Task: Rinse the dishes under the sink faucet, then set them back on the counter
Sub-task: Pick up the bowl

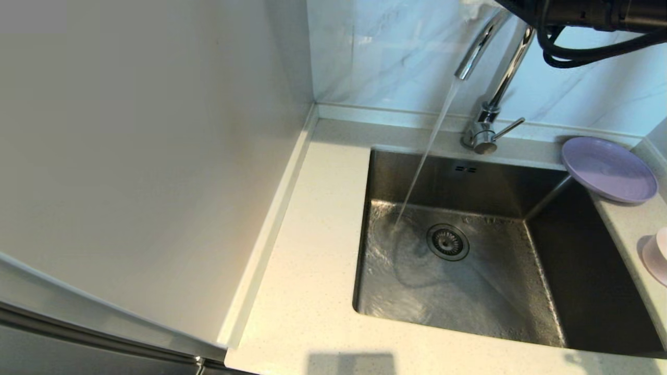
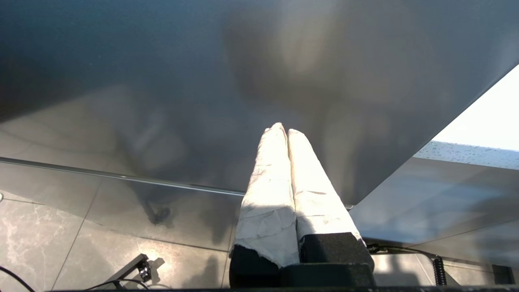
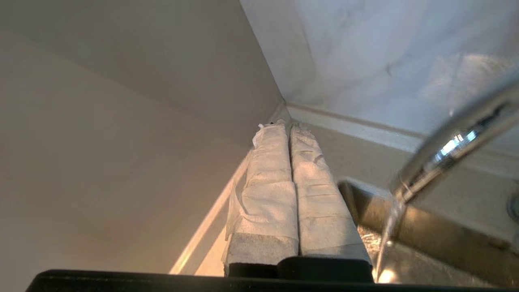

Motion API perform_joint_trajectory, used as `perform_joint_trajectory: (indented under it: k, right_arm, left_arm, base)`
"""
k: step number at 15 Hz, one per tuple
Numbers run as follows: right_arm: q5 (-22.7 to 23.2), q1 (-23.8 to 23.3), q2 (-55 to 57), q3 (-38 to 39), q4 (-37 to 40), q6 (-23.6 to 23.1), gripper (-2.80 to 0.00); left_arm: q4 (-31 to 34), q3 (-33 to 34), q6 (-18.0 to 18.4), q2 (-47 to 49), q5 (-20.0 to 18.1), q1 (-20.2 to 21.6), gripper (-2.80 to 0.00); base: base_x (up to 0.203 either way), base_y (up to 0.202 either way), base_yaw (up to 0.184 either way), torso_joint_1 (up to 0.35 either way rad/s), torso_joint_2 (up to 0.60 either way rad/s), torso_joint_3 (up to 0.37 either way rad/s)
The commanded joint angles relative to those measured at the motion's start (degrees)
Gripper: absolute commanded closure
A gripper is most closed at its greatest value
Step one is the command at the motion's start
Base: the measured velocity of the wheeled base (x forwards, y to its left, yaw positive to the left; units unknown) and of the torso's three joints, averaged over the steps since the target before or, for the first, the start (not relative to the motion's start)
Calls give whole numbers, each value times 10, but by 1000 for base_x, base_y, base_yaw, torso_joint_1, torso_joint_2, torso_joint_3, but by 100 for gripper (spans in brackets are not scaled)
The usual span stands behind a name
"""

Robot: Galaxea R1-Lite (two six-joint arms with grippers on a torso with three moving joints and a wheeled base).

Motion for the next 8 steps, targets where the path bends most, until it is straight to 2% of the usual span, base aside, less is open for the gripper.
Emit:
perform_joint_trajectory:
  k: [1, 2, 8]
  right_arm:
    - [-31, 14, 31, 0, -25, -21, 0]
    - [-51, 16, 39, 1, -32, -42, 0]
    - [-63, 15, 63, 0, -39, -48, 0]
  left_arm:
    - [0, 0, 0, 0, 0, 0, 0]
    - [0, 0, 0, 0, 0, 0, 0]
    - [0, 0, 0, 0, 0, 0, 0]
  base:
    - [0, 0, 0, 0, 0, 0]
    - [0, 0, 0, 0, 0, 0]
    - [0, 0, 0, 0, 0, 0]
